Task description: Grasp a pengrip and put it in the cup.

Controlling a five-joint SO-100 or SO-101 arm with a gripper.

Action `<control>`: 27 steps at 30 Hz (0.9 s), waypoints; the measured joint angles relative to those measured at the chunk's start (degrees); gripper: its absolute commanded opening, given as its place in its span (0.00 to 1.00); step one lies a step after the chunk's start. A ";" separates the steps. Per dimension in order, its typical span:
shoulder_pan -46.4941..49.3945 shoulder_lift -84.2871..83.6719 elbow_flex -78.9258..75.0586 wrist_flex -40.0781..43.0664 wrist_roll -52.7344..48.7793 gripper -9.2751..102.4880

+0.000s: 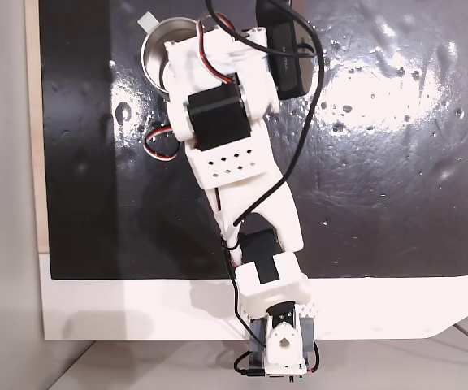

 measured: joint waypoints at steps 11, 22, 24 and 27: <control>-0.53 -5.45 -10.11 -0.18 0.70 0.08; -1.23 -5.45 -7.91 0.18 -0.26 0.43; -1.85 -5.45 -6.42 0.18 -0.62 0.43; -2.55 -3.78 -4.66 0.18 -0.70 0.43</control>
